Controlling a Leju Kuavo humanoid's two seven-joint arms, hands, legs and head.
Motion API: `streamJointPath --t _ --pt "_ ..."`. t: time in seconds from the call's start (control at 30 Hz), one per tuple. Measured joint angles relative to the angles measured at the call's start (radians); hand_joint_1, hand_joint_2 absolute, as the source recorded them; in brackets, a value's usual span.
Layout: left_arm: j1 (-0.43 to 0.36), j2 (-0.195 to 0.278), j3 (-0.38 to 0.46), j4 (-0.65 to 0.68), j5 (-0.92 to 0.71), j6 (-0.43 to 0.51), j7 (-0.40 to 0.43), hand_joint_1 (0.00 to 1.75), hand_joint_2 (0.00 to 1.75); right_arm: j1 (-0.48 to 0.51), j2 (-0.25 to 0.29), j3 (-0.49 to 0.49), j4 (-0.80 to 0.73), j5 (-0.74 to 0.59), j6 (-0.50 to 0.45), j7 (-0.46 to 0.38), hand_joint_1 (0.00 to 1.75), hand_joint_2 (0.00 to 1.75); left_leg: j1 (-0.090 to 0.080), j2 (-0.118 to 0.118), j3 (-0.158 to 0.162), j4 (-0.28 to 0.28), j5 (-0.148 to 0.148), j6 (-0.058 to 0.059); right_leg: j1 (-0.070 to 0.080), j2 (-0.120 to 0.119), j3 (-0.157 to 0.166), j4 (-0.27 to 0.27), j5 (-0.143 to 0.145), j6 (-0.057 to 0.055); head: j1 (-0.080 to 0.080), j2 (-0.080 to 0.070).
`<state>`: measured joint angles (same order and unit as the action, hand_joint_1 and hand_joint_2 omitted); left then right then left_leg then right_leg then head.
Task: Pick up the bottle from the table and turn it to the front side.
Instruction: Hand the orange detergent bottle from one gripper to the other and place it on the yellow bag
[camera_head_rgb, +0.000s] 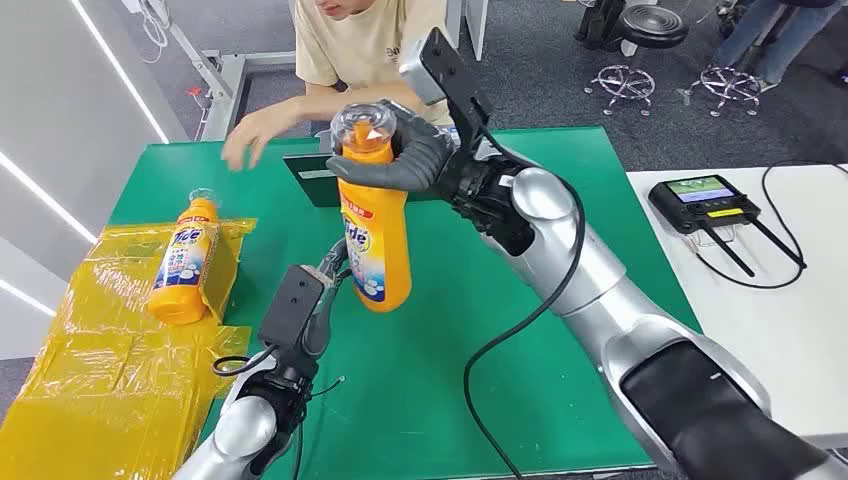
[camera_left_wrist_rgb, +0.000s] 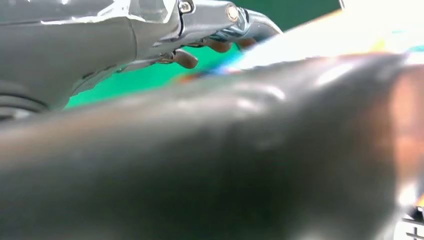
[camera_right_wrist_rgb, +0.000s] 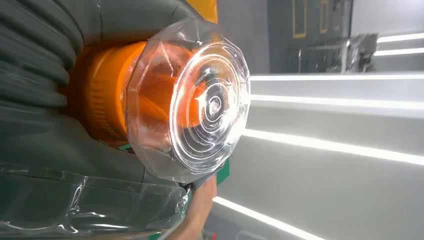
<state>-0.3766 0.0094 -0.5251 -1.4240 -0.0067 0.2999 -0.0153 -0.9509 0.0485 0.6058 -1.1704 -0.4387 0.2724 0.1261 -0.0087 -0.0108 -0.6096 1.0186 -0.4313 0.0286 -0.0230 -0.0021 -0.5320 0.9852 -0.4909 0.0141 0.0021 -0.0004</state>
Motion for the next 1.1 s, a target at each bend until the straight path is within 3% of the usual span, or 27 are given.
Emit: streamJointPath --t 0.23,0.37,0.5,0.63,0.97,1.03,1.1 --pt "-0.028 -0.014 -0.024 0.042 -0.007 0.052 -0.008 0.00 0.00 0.031 0.036 0.011 0.000 -0.020 -0.011 0.004 1.75 1.75 0.000 0.000 0.000 0.000 0.000 0.000 0.000 0.000 0.000 0.000 0.000 0.000 0.000 0.000" --pt "-0.029 -0.022 -0.030 0.055 -0.011 0.056 -0.010 0.00 1.75 0.049 0.037 0.008 0.002 -0.025 -0.016 0.001 1.75 1.75 0.000 0.000 0.000 0.000 0.000 0.000 0.000 0.000 0.000 0.000 0.000 0.000 0.000 0.000" --pt "-0.027 -0.025 -0.038 0.056 -0.027 0.055 -0.014 0.02 1.75 0.069 0.037 -0.006 0.003 -0.022 -0.020 -0.002 1.75 1.75 0.000 0.000 0.000 0.000 0.000 0.000 0.000 0.000 0.000 0.000 0.000 0.000 0.000 0.000" --pt "-0.013 -0.020 -0.052 0.038 -0.040 0.045 -0.018 1.75 1.75 0.094 0.036 -0.019 -0.006 -0.006 -0.019 -0.001 1.75 1.75 0.000 0.000 0.000 0.000 0.000 0.000 0.000 0.000 0.000 0.000 0.000 0.000 0.000 0.000" --pt "-0.007 -0.004 -0.070 -0.018 -0.066 0.033 -0.008 1.75 1.75 0.133 0.027 -0.036 -0.052 0.018 -0.023 0.019 1.75 1.75 0.000 0.001 0.000 0.000 0.000 0.000 0.000 0.001 0.000 0.000 0.000 0.000 0.000 0.000" --pt "-0.008 0.000 -0.070 -0.020 -0.068 0.030 -0.008 1.75 1.75 0.143 0.025 -0.038 -0.064 0.027 -0.027 0.020 0.94 1.75 0.000 0.001 0.000 0.000 0.000 0.000 0.000 0.001 0.000 0.000 0.000 0.000 0.000 0.000" --pt "-0.008 0.002 -0.070 -0.021 -0.068 0.026 -0.008 1.75 1.75 0.152 0.021 -0.040 -0.077 0.038 -0.034 0.020 0.07 0.87 0.000 0.000 0.000 0.000 0.000 0.000 0.000 0.000 0.000 0.000 0.000 0.000 0.000 0.000"
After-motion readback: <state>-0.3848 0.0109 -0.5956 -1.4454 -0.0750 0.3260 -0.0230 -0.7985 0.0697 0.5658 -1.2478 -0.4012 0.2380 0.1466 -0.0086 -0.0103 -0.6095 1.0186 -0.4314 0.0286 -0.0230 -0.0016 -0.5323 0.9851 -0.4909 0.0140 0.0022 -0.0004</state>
